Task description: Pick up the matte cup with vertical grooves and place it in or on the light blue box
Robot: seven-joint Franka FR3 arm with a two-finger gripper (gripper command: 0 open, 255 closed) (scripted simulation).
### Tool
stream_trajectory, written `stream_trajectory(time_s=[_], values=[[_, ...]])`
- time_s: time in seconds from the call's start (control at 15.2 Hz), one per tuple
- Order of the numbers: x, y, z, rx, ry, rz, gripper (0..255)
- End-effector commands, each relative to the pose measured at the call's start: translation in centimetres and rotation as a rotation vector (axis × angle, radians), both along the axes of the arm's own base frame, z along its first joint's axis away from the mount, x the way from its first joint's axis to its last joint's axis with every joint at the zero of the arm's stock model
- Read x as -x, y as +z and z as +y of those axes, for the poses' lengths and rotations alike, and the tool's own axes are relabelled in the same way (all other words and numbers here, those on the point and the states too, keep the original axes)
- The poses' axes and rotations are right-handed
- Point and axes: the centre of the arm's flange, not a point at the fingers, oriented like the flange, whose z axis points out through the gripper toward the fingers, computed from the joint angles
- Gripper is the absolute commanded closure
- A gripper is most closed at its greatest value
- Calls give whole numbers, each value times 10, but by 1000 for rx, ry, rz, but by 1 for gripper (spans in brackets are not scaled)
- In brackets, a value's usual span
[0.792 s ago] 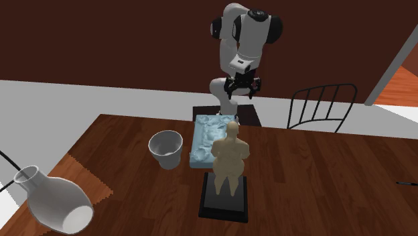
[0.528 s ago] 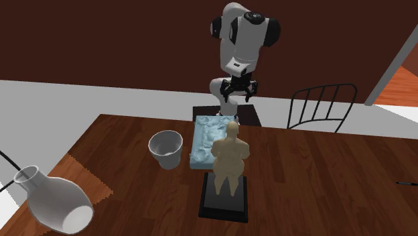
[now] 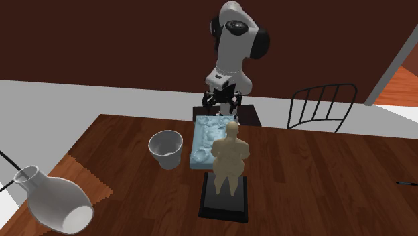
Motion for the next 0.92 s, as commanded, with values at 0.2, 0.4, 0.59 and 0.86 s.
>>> stream_trajectory(time_s=[0.2, 0.4, 0.59, 0.86], values=[[-44, -4, -49, 26, 16, 5, 0], [-71, -6, -77, 41, 25, 7, 0], [-97, -7, -104, 56, 34, 10, 0], [-132, -9, -139, 76, 46, 13, 0]])
